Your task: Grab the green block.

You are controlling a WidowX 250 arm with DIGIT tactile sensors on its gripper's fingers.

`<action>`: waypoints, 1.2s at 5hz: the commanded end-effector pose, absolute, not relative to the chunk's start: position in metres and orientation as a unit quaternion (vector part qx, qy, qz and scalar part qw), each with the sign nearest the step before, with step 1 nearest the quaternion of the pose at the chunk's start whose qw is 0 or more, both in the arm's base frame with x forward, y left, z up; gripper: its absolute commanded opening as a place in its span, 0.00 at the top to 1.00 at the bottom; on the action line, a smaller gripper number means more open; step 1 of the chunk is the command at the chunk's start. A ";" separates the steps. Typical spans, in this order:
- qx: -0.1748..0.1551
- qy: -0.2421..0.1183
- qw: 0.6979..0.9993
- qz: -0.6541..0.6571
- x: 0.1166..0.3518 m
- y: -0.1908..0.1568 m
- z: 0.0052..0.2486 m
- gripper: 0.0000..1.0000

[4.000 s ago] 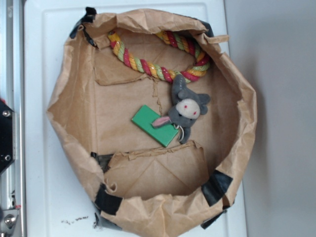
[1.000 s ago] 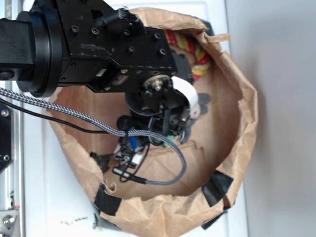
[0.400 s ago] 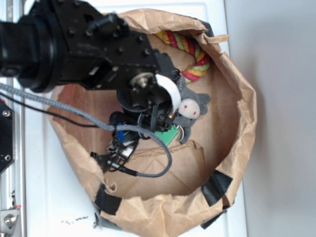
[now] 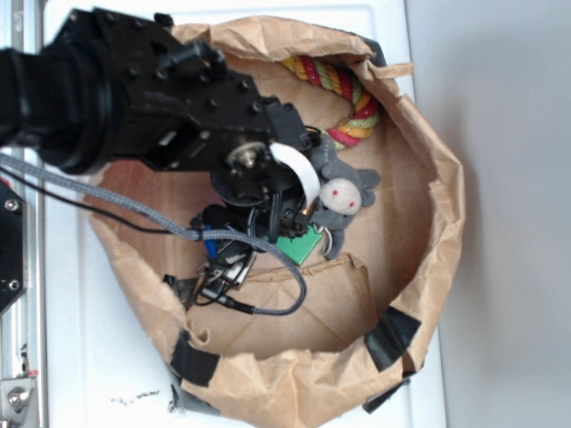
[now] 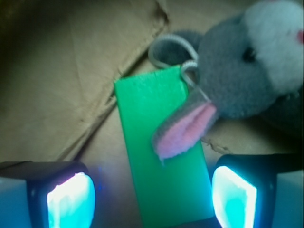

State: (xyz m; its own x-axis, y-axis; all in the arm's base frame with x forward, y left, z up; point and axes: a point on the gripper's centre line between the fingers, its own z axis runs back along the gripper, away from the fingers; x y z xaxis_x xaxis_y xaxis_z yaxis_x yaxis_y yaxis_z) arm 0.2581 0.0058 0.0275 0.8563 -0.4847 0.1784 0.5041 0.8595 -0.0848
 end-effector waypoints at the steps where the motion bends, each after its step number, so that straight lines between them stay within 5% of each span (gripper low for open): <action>1: -0.080 -0.055 0.952 -0.292 0.269 0.001 0.010 0.00; 2: -0.084 -0.082 0.951 -0.286 0.262 0.001 0.017 0.06; 3: -0.094 -0.080 0.951 -0.283 0.260 0.001 0.021 1.00; 5: -0.122 -0.089 0.947 -0.282 0.249 0.003 0.045 1.00; 6: -0.115 -0.132 0.955 -0.240 0.243 0.005 0.075 1.00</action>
State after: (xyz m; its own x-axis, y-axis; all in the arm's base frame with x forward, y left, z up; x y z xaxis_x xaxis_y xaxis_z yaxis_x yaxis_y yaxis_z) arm 0.2421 0.0015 0.0667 0.8458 -0.4547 0.2790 0.5112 0.8405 -0.1797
